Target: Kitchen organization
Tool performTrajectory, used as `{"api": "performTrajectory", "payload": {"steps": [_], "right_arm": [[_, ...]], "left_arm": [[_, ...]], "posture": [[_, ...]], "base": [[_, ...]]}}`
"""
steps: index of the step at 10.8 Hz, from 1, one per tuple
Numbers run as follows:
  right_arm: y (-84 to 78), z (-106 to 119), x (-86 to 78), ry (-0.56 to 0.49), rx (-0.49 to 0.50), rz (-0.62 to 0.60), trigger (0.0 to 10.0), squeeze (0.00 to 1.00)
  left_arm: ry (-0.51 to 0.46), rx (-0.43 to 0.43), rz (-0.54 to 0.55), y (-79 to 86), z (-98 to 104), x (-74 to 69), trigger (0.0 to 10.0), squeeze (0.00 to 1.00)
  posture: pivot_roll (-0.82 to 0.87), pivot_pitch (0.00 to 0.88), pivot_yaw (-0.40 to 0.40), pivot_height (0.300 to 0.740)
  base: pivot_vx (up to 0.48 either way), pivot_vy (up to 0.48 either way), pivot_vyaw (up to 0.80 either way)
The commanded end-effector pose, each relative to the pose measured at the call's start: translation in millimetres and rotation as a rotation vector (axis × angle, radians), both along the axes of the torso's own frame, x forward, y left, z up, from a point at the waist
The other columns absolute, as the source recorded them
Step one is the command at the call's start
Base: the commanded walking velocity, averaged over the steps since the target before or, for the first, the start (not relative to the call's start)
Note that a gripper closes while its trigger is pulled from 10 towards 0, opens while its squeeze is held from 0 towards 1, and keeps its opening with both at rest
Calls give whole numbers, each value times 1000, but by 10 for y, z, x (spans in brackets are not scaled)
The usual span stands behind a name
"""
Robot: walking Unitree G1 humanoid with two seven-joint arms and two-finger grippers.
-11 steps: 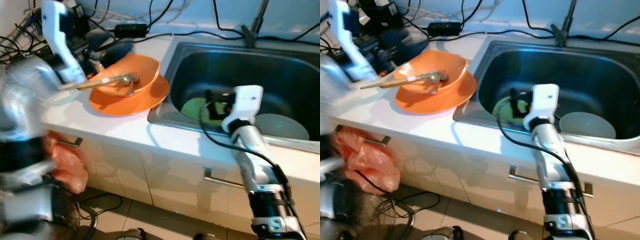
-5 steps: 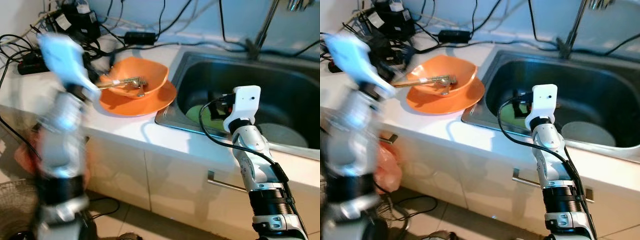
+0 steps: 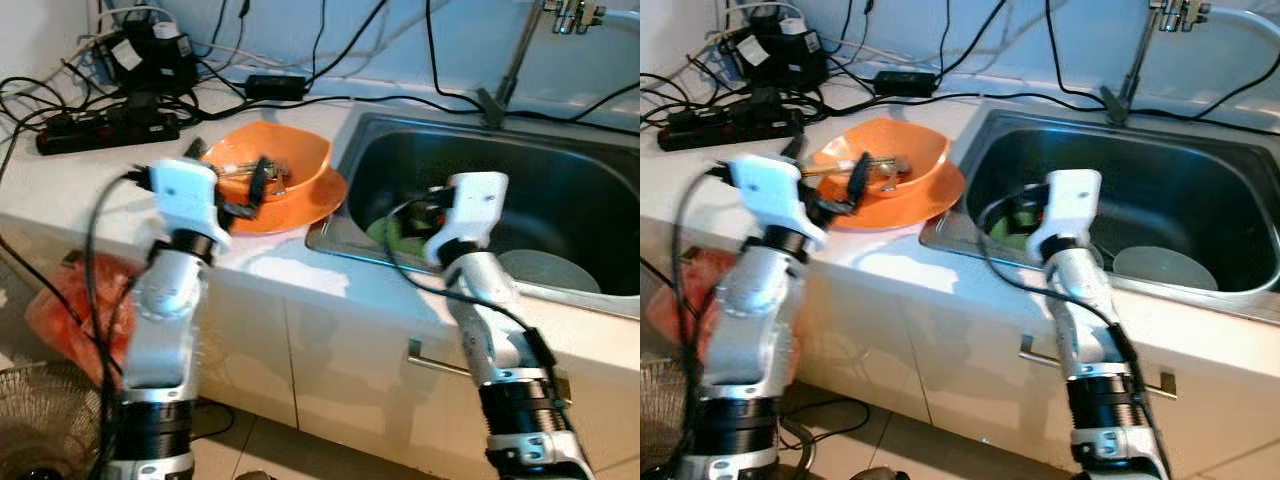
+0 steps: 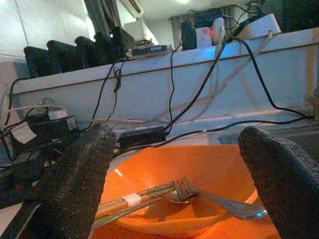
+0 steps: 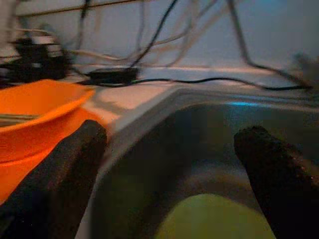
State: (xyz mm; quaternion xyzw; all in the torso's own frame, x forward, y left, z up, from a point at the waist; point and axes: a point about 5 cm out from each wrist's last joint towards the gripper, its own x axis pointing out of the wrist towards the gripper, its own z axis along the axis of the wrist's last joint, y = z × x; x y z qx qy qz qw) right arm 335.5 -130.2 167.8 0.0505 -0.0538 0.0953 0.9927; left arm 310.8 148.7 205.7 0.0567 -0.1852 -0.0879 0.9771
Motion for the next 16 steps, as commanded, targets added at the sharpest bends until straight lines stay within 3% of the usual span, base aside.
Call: {"api": "performTrajectory", "payload": {"steps": [1, 4, 6, 10, 13, 16], "right_arm": [[-22, 23, -15, 0, 19, 2, 10000, 0], [72, 62, -40, -30, -76, 12, 10000, 0], [179, 149, -70, -76, -47, 30, 10000, 0], [38, 77, -108, -3, 10, 36, 10000, 0], [106, 100, -96, -6, -18, 48, 10000, 0], [148, 98, -106, -12, -54, 75, 10000, 0]], "left_arm": [[-22, 0, 7, -33, 41, 44, 10000, 0], [-20, 54, -100, -172, -14, 125, 10000, 0], [-19, 63, -115, -121, 58, 245, 10000, 0], [-62, 96, -178, -200, 161, 268, 10000, 0], [-32, 112, -232, -318, -10, 160, 10000, 0], [17, 101, -133, -232, -204, 151, 10000, 0]], "posture": [[70, 0, 43, 740], [61, 5, 49, 740], [58, 21, 63, 740], [44, 52, 76, 740], [53, 52, 74, 740], [45, 51, 70, 740]], "base": [[0, 0, 0], [0, 0, 0], [0, 0, 0], [0, 0, 0], [0, 0, 0], [0, 0, 0]]}}
